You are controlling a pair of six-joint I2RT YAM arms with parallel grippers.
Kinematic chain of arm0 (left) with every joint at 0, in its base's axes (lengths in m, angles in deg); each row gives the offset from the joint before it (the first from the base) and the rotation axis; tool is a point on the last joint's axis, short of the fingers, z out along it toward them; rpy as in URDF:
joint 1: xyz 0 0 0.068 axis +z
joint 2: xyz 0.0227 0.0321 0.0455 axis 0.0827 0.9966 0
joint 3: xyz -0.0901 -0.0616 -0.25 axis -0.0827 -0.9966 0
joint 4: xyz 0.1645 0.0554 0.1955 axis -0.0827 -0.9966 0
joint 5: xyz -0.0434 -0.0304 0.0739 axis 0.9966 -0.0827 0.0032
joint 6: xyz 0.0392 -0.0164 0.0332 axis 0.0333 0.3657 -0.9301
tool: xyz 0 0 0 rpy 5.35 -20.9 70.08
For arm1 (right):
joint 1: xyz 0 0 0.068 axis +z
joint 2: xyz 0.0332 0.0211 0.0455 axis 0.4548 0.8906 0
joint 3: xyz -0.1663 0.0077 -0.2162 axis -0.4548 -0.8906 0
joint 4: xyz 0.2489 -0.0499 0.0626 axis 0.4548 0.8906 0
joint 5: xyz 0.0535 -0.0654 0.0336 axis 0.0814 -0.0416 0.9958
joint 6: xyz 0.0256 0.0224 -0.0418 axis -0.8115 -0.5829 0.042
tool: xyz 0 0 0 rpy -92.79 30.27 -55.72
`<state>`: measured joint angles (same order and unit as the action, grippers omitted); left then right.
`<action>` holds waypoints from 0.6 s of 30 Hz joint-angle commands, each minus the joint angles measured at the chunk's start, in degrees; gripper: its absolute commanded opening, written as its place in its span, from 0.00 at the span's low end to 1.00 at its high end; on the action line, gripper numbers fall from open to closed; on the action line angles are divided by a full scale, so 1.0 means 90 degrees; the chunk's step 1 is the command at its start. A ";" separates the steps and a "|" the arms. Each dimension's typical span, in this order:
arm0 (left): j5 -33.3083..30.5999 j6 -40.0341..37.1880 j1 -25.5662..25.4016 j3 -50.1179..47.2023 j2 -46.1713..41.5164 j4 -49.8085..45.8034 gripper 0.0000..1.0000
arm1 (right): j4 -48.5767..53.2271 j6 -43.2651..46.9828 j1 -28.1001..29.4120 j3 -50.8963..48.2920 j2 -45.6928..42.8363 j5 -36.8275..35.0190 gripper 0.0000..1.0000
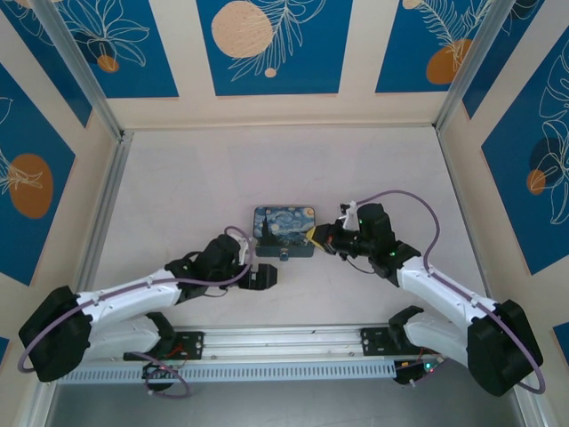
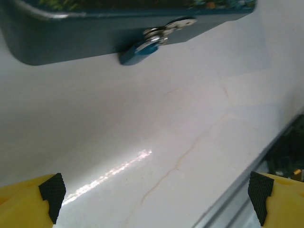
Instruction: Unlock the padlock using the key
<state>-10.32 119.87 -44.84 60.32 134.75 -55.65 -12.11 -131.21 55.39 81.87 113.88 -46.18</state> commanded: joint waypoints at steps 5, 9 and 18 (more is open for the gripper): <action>-0.0477 -0.0482 -0.0067 0.0036 0.0662 0.1233 1.00 | -0.0431 0.0071 -0.0004 -0.0197 0.0126 -0.0228 0.00; -0.0467 -0.0745 -0.0068 0.0302 0.1279 0.1688 1.00 | -0.0641 0.0119 -0.0022 -0.0204 0.0266 -0.0284 0.00; -0.1078 -0.0932 -0.0150 0.0491 0.2410 0.2725 0.98 | -0.1172 -0.0118 -0.0289 -0.0550 0.0378 -0.0287 0.00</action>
<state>-16.14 113.18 -45.43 64.15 154.75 -36.24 -19.98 -131.54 53.64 77.94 117.12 -48.30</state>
